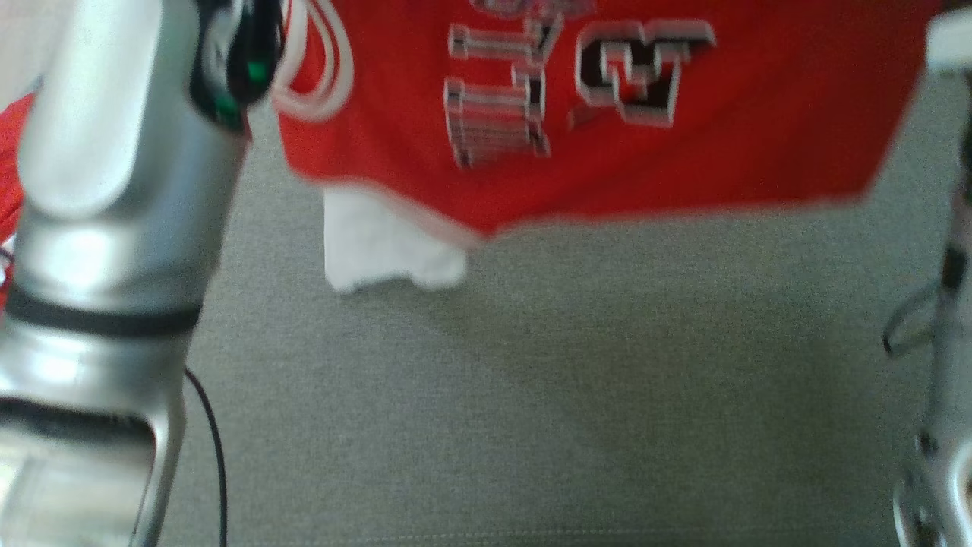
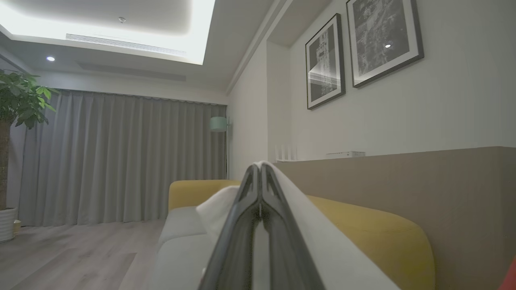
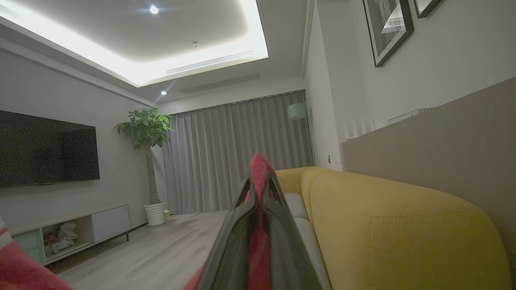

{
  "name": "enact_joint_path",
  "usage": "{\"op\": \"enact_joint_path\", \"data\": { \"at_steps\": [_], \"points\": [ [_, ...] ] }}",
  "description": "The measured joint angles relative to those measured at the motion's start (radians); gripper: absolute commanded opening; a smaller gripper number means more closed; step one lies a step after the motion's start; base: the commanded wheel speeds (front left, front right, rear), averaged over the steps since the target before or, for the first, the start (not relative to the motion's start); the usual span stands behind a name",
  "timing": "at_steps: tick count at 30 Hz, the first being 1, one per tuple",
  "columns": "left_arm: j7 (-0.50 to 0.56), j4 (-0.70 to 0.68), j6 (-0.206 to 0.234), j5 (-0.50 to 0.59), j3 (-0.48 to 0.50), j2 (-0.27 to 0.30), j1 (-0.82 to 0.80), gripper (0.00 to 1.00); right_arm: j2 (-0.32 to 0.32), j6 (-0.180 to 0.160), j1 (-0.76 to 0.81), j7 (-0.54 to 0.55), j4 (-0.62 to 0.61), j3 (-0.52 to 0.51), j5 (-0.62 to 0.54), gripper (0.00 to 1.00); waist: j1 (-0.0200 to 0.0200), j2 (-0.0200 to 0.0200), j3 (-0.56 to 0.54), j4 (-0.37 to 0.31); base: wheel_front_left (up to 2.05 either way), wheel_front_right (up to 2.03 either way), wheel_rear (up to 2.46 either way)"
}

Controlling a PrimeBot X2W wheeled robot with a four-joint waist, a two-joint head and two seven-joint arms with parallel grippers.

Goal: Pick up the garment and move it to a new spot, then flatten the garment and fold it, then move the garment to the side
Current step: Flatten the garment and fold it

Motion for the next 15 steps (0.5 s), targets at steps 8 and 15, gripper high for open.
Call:
{"op": "enact_joint_path", "data": {
  "at_steps": [8,15],
  "points": [
    [-0.077,0.366,-0.025,0.012,0.067,-0.055,-0.235,0.0,0.039,0.0,-0.324,-0.19,0.458,0.112,0.01,0.0,-0.0002,0.0,0.023,-0.018,0.0,0.0,0.0],
    [-0.077,0.677,-0.055,-0.016,0.098,-0.112,-0.277,0.0,0.075,0.0,-0.508,-0.273,0.917,0.24,-0.006,0.0,-0.0001,0.0,0.101,-0.021,0.0,0.0,0.0]
  ]
}}
